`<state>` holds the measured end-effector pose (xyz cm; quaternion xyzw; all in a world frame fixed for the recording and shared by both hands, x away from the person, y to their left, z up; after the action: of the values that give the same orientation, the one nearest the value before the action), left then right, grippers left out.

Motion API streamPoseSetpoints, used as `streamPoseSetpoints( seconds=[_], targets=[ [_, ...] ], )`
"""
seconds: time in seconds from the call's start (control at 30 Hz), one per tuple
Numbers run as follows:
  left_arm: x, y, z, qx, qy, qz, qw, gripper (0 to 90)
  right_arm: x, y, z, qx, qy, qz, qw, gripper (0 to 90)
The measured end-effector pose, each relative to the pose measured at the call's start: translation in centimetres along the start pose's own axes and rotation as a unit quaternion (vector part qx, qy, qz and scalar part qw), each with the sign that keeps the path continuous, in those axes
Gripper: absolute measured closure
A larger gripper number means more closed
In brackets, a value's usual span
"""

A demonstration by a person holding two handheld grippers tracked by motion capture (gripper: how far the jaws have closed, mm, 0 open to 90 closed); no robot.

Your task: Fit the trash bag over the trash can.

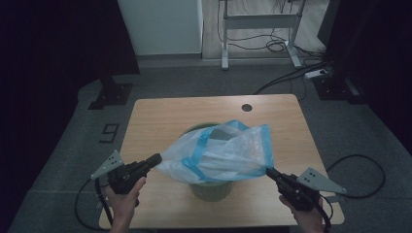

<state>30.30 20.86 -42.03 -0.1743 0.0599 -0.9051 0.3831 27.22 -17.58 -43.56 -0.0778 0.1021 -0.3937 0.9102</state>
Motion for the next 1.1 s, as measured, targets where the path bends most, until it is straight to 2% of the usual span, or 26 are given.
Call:
streamPoseSetpoints(
  seconds=[0.27,0.5,0.63,0.9,1.1],
  targets=[
    [-0.2,-0.2,-2.4,-0.023,-0.010,-0.005,0.9997,89.9,-0.9,0.3,-3.4,-0.030,0.018,0.020,0.9992,89.4],
    [0.0,0.0,-3.8,-0.037,-0.007,-0.012,0.9992,89.9,-1.4,0.5,-4.7,-0.033,0.027,0.033,0.9985,89.4],
    [-0.3,0.9,-4.6,-0.052,-0.010,-0.017,0.9985,89.8,-1.5,0.8,-5.4,-0.040,0.030,0.040,0.9979,89.4],
    [-0.6,2.9,-5.0,-0.072,-0.013,-0.017,0.9972,89.8,-1.3,1.8,-6.4,-0.055,0.042,0.048,0.9965,89.4],
    [-0.6,3.9,-4.7,-0.074,-0.012,-0.016,0.9971,89.8,-1.3,2.5,-6.7,-0.063,0.039,0.048,0.9961,89.3]
  ],
)
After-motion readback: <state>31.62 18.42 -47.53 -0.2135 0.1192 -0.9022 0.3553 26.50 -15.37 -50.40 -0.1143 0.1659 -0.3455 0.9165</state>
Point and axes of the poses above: each handheld gripper's, and its own axes: y roughly forward along the jaws, z roughly out of its top, x roughly to its right, the point moved 7 cm from there along y, roughly forward along the jaws, and after that the axes turned 5 degrees about z, right-handed, at the moved point
